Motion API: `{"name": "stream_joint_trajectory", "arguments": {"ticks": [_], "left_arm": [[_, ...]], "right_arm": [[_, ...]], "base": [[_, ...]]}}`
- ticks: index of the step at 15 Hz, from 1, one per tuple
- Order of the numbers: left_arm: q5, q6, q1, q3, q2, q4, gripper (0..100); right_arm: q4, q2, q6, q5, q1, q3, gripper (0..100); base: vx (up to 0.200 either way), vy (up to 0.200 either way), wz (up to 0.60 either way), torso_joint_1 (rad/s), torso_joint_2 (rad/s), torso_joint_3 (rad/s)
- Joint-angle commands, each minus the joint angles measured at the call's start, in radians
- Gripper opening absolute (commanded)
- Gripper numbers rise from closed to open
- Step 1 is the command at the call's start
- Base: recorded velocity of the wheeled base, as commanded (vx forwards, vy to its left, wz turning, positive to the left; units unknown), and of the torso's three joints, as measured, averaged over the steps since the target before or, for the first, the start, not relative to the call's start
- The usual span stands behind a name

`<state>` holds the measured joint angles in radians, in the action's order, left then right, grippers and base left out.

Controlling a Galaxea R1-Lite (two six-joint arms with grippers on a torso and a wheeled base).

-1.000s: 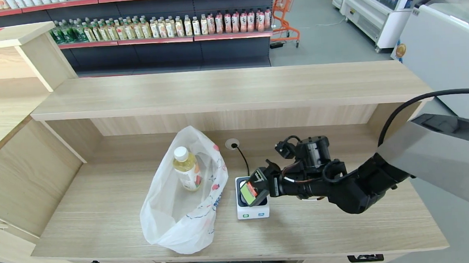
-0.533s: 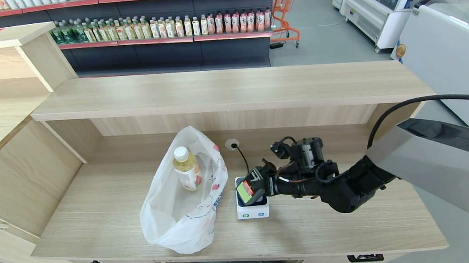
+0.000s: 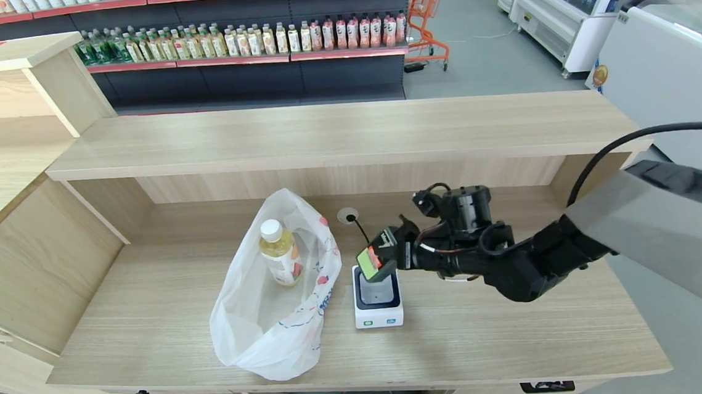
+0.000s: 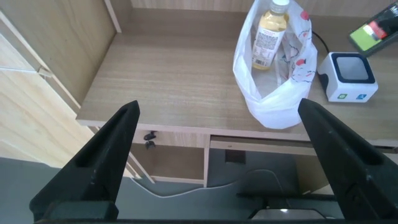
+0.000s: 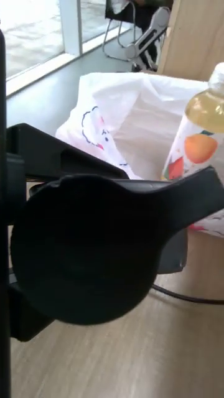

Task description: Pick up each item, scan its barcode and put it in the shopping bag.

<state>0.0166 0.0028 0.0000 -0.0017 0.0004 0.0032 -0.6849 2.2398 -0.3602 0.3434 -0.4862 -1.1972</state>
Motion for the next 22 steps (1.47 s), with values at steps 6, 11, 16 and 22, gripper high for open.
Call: {"name": "stream_joint_trajectory", "arguments": {"ticks": [6,11,16,22], "left_arm": [[0.0,0.002,0.0,0.0,0.0,0.0,100],[0.0,0.0,0.0,0.0,0.0,0.0,100],[0.0,0.002,0.0,0.0,0.0,0.0,100],[0.0,0.002,0.0,0.0,0.0,0.0,100]], "right_arm": [[-0.041,-0.325,0.577,-0.046,0.199,0.248,0],[-0.174,-0.427,0.504,0.014,0.178,0.485,0],[-0.173,-0.445,0.503,0.065,0.178,0.481,0],[-0.165,-0.471,0.382,0.094,0.139,0.482,0]], "base": [[0.0,0.0,0.0,0.0,0.0,0.0],[0.0,0.0,0.0,0.0,0.0,0.0],[0.0,0.0,0.0,0.0,0.0,0.0],[0.0,0.2,0.0,0.002,0.01,0.002]]}}
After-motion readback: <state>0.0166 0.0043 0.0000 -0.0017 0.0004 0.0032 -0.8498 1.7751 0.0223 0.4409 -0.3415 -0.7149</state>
